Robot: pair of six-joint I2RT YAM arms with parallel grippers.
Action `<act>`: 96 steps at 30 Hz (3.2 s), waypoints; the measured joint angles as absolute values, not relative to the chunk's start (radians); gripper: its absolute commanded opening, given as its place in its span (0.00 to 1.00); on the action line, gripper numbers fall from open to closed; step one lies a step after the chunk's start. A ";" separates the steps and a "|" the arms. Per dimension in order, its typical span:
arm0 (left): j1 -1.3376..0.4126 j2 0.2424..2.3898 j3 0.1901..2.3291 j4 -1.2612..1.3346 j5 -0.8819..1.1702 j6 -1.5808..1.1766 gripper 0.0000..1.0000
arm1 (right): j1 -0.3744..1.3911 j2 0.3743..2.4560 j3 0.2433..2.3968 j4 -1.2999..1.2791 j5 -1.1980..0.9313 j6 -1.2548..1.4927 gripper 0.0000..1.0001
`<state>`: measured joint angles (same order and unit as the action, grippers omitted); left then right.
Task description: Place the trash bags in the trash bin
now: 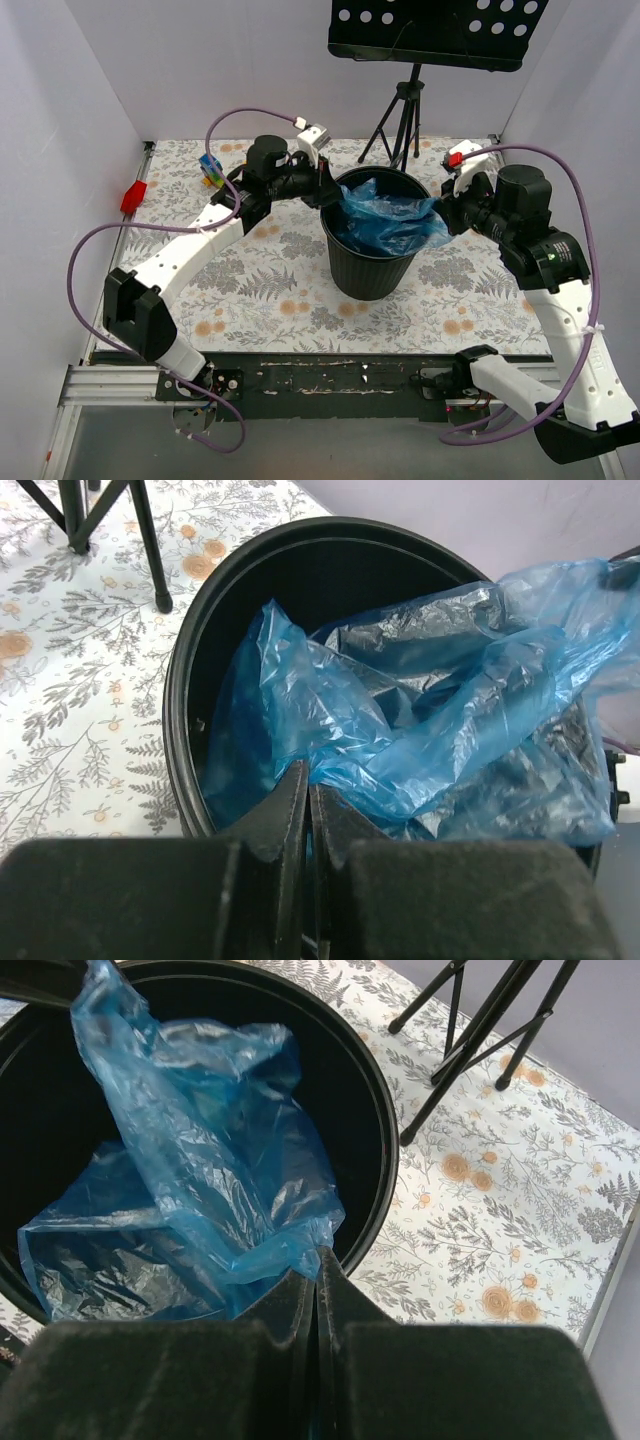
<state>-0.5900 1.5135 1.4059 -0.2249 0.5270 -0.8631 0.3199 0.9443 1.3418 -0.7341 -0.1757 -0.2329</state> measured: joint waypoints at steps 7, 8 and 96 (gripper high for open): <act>-0.590 1.593 1.481 -0.207 0.549 -0.887 0.00 | 0.316 0.968 1.340 -0.672 -0.164 -0.220 0.01; -0.590 1.596 1.502 -0.211 0.540 -0.877 0.00 | 0.315 0.980 1.340 -0.663 -0.157 -0.218 0.01; -0.349 1.066 0.954 -0.355 0.705 -0.265 0.68 | -0.176 0.949 1.132 -0.817 -0.858 -0.536 0.64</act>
